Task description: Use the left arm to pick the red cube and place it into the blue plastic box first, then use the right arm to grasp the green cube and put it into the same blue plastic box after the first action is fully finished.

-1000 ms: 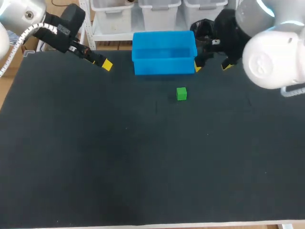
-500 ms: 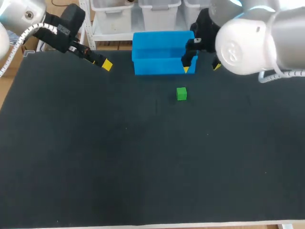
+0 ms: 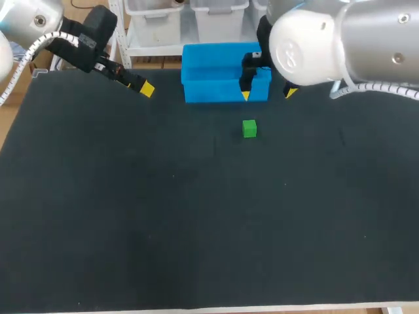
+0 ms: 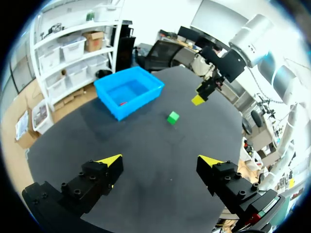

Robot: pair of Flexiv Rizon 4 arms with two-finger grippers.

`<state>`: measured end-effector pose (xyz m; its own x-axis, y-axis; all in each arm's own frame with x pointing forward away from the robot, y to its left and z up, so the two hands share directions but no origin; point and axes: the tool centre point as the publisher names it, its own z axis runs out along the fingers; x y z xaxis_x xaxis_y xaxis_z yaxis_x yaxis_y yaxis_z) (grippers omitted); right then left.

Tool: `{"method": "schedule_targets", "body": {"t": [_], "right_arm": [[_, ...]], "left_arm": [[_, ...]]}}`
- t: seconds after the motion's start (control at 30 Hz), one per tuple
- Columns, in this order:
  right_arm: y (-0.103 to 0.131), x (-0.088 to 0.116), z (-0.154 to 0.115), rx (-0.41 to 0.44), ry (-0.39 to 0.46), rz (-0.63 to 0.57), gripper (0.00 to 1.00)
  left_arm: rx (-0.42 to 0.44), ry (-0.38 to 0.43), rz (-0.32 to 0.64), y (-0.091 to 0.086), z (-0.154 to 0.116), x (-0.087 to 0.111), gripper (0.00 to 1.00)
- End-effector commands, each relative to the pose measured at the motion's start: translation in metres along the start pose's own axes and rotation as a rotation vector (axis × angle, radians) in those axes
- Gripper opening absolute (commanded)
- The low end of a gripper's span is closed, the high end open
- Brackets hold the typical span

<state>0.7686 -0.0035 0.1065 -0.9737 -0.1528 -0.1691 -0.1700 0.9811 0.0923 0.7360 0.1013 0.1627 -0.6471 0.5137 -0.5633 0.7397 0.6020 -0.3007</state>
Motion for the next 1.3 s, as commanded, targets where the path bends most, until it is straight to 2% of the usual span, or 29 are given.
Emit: {"method": "schedule_targets", "body": {"t": [0.03,0.17,0.47,1.3], "right_arm": [[0.0084,-0.0067,0.0032,0.034,0.043,0.002,1.0],[0.0098,-0.0065,0.0047,0.035,0.048,0.004,1.0],[0.0088,-0.0111,-0.0028,-0.028,0.012,0.06,1.0],[0.0088,-0.0111,-0.0028,-0.028,0.012,0.06,1.0]], "left_arm": [[0.003,-0.005,0.003,0.0008,0.0,0.0011,1.0],[0.003,-0.005,0.003,0.0008,0.0,0.0011,1.0],[0.003,-0.005,0.003,0.0008,0.0,0.0011,1.0],[0.003,-0.005,0.003,0.0008,0.0,0.0011,1.0]]}}
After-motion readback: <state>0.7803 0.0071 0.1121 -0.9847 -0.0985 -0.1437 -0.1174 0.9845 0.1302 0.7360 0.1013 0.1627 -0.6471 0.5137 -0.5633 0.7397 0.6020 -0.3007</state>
